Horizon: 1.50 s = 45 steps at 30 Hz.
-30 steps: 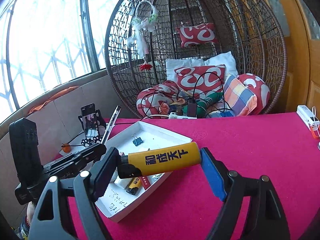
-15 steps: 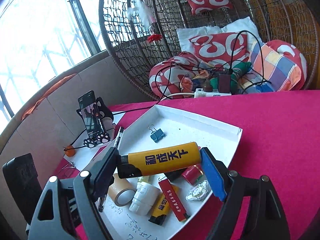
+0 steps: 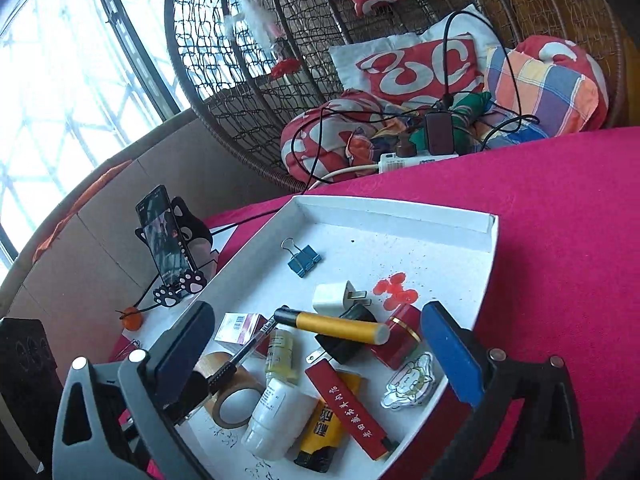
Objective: Organize rigid objects
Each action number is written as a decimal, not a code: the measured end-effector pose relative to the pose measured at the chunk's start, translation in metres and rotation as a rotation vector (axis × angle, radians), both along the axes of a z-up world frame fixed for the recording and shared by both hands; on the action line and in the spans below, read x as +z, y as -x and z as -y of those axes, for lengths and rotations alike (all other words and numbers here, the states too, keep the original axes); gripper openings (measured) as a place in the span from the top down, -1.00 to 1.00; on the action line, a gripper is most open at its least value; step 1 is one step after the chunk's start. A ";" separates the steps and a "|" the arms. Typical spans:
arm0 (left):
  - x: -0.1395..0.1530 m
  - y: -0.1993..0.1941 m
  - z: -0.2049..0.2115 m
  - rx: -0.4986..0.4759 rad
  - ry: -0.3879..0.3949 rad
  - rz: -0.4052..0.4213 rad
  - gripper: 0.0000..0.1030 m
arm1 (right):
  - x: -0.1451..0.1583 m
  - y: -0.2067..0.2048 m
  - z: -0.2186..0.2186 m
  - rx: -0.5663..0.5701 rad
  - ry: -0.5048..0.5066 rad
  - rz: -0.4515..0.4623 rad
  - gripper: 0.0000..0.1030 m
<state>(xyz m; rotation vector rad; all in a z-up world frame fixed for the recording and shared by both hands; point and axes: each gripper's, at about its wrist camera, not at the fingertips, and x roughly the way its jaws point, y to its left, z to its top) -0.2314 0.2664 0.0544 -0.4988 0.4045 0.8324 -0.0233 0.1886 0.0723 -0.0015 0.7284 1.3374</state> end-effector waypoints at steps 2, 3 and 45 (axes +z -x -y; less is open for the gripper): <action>0.002 0.000 0.002 0.018 -0.012 -0.009 -0.99 | 0.007 0.000 0.014 -0.027 -0.027 0.031 -1.00; 0.004 0.000 0.003 0.027 -0.016 -0.010 -0.99 | 0.010 0.000 0.021 -0.039 -0.040 0.042 -1.00; 0.076 0.002 0.207 0.019 -0.249 -0.253 -0.99 | 0.074 0.071 0.267 -0.401 -0.298 0.358 -1.00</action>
